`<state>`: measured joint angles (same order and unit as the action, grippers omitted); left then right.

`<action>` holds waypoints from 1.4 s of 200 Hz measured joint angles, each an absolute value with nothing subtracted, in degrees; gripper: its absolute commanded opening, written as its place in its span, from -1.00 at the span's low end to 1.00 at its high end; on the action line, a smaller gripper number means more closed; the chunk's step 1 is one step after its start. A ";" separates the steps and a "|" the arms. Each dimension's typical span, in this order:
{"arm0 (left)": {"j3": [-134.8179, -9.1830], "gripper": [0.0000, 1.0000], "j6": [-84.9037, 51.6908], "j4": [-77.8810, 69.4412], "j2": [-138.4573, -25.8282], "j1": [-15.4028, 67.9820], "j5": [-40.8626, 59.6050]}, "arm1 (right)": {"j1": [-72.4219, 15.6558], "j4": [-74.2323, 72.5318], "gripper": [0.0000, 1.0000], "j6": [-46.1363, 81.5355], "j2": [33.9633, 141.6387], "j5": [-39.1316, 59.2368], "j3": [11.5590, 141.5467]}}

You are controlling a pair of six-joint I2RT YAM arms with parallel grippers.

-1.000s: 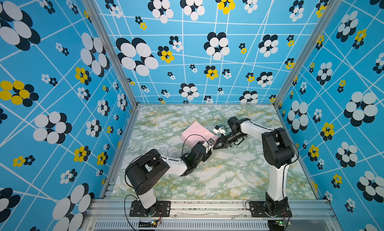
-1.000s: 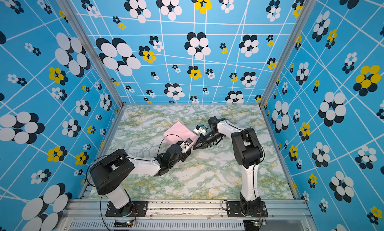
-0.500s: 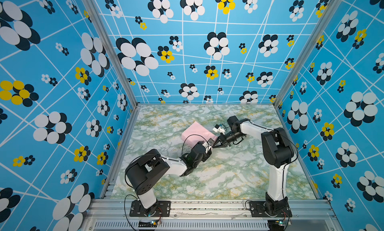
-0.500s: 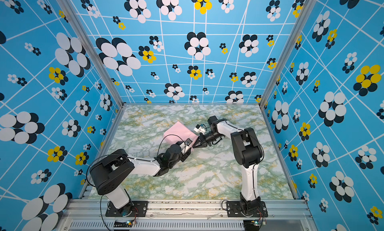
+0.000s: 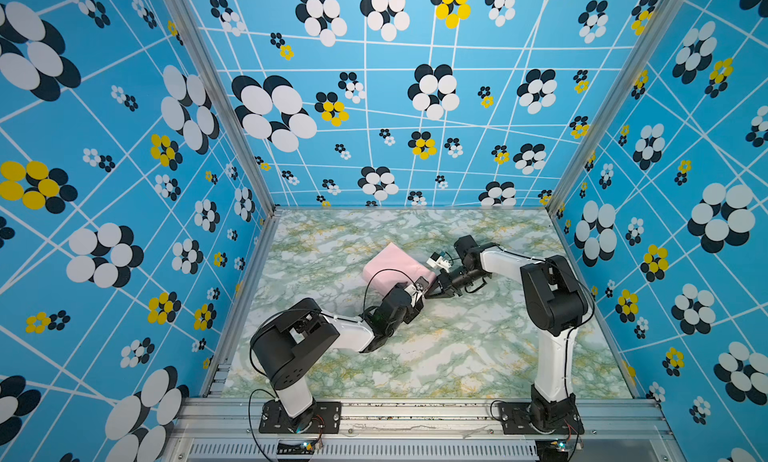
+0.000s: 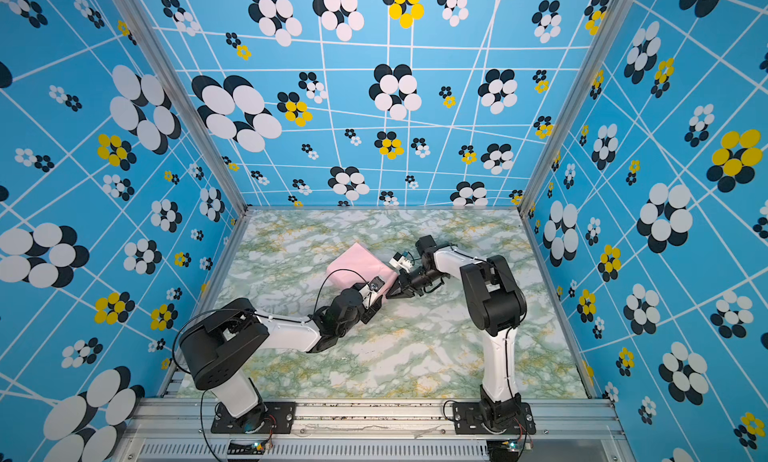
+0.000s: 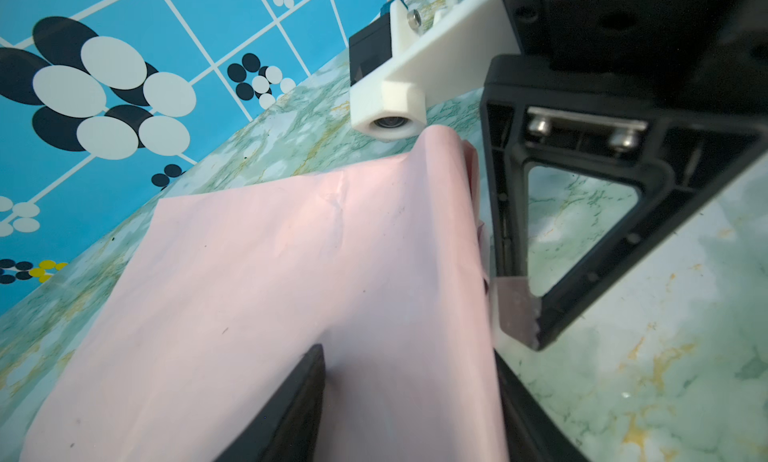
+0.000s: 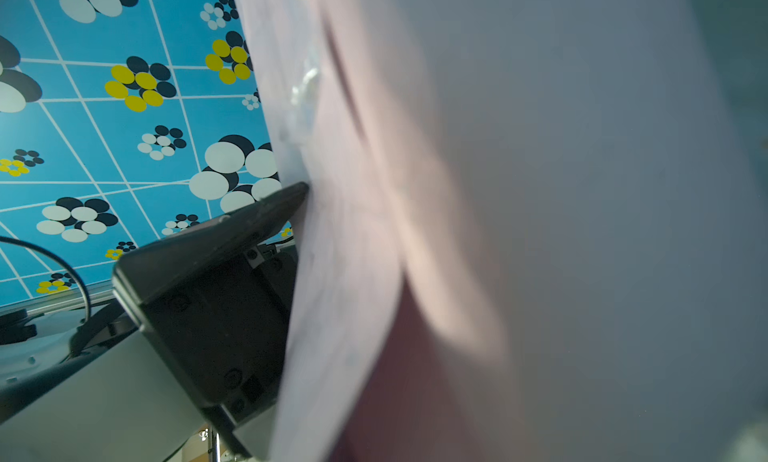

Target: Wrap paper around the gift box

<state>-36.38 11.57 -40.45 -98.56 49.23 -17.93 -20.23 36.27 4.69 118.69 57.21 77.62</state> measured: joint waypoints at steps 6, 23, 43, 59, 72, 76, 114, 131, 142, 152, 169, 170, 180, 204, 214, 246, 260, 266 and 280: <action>-36.38 0.19 11.57 -40.45 -98.56 49.23 -17.93 | -20.23 35.64 -0.91 5.15 118.67 57.10 77.38; -36.38 0.19 11.57 -40.45 -98.56 49.23 -17.93 | -20.23 33.69 -0.87 6.48 118.67 56.99 76.93; -36.38 0.19 11.57 -40.45 -98.56 49.23 -17.96 | -20.23 31.27 -0.78 8.21 118.67 56.88 76.20; -36.38 0.19 11.57 -40.45 -98.56 49.23 -17.93 | -20.25 29.30 -0.71 9.54 118.67 56.84 75.42; -36.38 0.19 11.57 -40.45 -98.56 49.23 -17.93 | -20.25 27.77 -0.64 10.59 118.58 56.75 74.72; -36.38 0.19 11.57 -40.45 -98.56 49.23 -17.93 | -20.23 27.38 -0.62 11.16 118.54 56.62 74.48; -36.38 0.20 11.57 -40.45 -98.56 49.23 -17.96 | -20.23 24.45 -0.55 13.65 117.91 56.01 72.82; -36.38 0.20 11.55 -40.45 -98.56 49.23 -18.09 | -20.23 24.12 -0.36 14.39 117.47 55.27 72.49; -36.36 0.20 11.57 -40.40 -98.56 49.06 -18.24 | -20.23 23.31 -0.35 14.87 117.21 54.85 72.14; -36.36 0.20 11.55 -40.40 -98.56 48.97 -18.22 | -20.23 22.85 -0.39 14.92 116.84 54.65 71.88; -36.36 0.20 11.57 -40.40 -98.54 48.97 -18.24 | -20.25 21.87 -0.42 15.35 116.03 54.63 71.44; -36.36 0.20 11.57 -40.40 -98.54 48.97 -18.26 | -20.25 21.82 -0.43 15.38 116.01 54.63 71.40; -36.36 0.19 11.57 -40.38 -98.54 48.95 -18.24 | -20.23 21.32 -0.39 15.55 115.46 54.68 70.96; -36.36 0.20 11.57 -40.38 -98.54 48.93 -18.28 | -20.23 20.49 -0.17 15.97 114.74 54.61 70.32; -36.36 0.20 11.57 -40.38 -98.52 48.90 -18.24 | -20.23 20.16 -0.11 16.16 114.48 54.61 69.76; -36.36 0.20 11.57 -40.38 -98.50 48.90 -18.22 | -20.16 19.81 -0.08 16.14 113.14 54.43 67.92; -36.36 0.20 11.57 -40.38 -98.50 48.90 -18.22 | -20.05 19.64 -0.09 16.16 112.07 54.30 66.94; -36.36 0.20 11.57 -40.38 -98.50 48.90 -18.22 | -19.94 19.55 -0.11 16.14 111.63 54.26 66.48; -36.36 0.20 11.57 -40.38 -98.50 48.90 -18.22 | -19.66 19.40 -0.25 16.27 110.39 54.24 65.30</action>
<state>-36.36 11.57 -40.38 -98.50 48.90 -18.22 -19.66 19.40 16.27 110.39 54.24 65.30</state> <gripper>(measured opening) 0.599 0.427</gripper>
